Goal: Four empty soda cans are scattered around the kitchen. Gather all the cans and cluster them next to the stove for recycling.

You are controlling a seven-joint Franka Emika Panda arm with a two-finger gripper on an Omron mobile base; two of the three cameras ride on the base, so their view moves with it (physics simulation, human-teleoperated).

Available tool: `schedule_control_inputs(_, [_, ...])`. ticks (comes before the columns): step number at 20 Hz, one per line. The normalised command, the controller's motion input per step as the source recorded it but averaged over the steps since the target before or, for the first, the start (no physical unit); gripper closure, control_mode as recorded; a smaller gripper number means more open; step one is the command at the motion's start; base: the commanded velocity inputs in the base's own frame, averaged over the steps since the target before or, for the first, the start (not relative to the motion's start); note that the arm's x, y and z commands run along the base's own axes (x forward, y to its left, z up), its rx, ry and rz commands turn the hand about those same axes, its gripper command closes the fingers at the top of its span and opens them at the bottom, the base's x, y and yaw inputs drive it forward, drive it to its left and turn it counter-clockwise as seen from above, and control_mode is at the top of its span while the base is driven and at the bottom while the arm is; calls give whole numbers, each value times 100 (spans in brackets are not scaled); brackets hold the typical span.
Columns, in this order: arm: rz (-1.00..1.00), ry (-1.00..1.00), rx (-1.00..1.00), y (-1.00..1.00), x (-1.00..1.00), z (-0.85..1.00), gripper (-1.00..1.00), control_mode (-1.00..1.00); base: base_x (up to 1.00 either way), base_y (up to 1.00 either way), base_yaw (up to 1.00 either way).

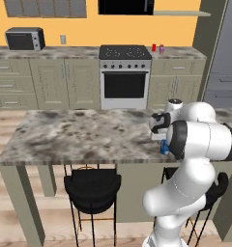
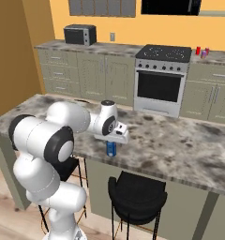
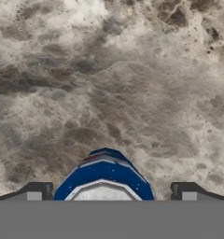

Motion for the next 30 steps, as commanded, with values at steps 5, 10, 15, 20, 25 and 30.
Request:
schedule_control_inputs(5, [0, 0, 0, 1, 5, -11, -100, -100, 0, 0, 0])
schedule_control_inputs(10, [0, 1, 1, 0, 12, -15, 100, -100, 0, 0, 0])
schedule_control_inputs(15, [0, 13, 9, 0, -10, -9, 100, -100, 0, 0, 0])
schedule_control_inputs(20, [-1, -3, 1, 3, -38, 6, 100, -100, 0, 0, 0])
schedule_control_inputs(25, [-2, -18, -3, 2, -49, 21, 100, -100, 0, 0, 0])
schedule_control_inputs(30, [-6, -7, -1, 5, -50, 15, 100, -100, 0, 0, 0])
